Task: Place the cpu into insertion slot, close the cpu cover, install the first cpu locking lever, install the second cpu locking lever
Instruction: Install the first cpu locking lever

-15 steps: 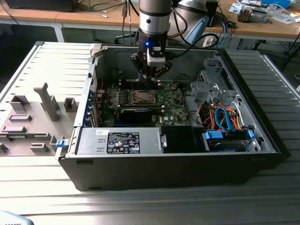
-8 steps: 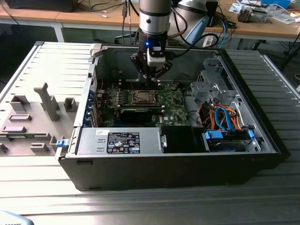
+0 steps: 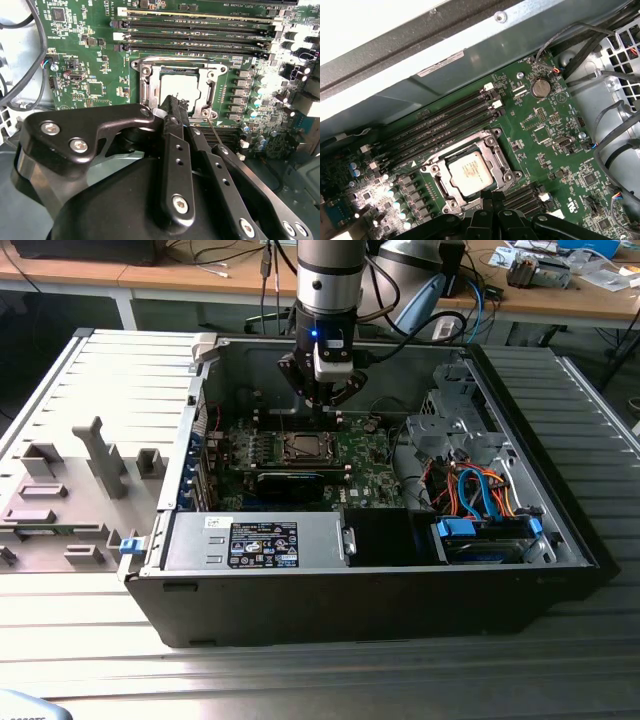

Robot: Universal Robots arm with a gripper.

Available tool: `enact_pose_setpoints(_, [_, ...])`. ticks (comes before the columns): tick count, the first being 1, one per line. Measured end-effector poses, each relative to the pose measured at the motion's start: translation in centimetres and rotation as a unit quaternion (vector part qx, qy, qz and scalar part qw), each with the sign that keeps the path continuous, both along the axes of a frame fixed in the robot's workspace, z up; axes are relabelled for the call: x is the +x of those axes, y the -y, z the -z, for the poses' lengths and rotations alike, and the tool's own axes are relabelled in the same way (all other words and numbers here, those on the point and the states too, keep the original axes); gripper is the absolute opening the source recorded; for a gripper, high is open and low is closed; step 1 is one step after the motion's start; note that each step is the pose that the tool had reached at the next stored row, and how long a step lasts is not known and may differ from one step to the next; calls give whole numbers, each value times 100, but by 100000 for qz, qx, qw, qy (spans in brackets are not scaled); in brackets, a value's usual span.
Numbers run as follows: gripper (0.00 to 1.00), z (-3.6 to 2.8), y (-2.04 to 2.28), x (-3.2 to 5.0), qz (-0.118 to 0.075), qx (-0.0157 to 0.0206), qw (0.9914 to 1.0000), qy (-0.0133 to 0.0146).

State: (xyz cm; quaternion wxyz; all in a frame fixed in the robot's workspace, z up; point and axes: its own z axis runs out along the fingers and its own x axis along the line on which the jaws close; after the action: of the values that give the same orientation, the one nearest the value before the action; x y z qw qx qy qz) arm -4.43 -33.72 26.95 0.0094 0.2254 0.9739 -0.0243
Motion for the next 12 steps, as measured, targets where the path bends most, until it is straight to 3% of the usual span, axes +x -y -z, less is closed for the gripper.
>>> enact_pose_setpoints(12, [11, 0, 0, 0, -256, -1, 100000, 1])
